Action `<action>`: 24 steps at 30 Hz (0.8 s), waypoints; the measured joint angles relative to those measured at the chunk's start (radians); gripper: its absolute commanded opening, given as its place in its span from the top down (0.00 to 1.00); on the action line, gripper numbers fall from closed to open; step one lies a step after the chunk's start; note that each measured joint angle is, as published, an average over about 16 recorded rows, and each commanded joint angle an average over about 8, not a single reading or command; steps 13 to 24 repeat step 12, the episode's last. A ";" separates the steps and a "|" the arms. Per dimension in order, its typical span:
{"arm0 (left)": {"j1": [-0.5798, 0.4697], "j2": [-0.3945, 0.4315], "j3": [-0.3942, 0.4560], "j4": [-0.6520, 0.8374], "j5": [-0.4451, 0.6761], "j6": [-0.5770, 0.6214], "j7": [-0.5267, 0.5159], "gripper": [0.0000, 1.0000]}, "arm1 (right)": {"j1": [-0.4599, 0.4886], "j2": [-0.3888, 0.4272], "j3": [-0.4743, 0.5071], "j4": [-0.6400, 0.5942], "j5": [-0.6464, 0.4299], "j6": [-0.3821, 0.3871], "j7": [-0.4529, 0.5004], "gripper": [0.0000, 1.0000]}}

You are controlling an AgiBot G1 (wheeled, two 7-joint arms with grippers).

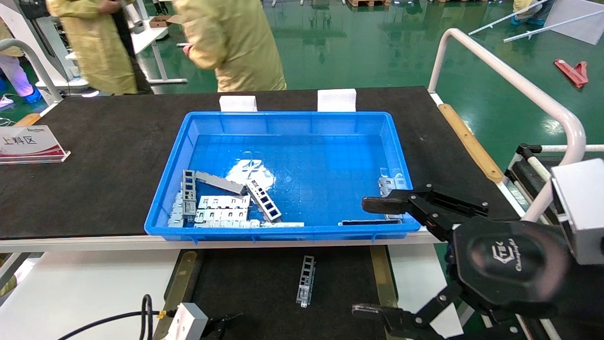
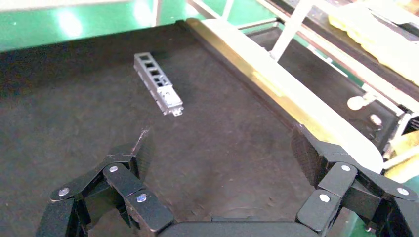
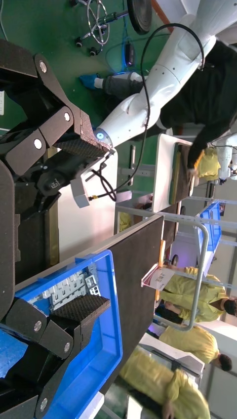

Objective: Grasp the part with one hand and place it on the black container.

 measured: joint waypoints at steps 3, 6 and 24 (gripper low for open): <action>-0.001 -0.014 -0.013 0.000 -0.006 0.029 0.012 0.00 | 0.000 0.000 0.000 0.000 0.000 0.000 0.000 0.00; -0.001 -0.022 -0.024 -0.001 -0.011 0.048 0.021 0.00 | 0.000 0.000 0.000 0.000 0.000 0.000 0.000 0.00; 0.000 -0.030 -0.038 -0.001 -0.018 0.066 0.032 0.00 | 0.000 0.000 0.000 0.000 0.000 0.000 0.000 0.00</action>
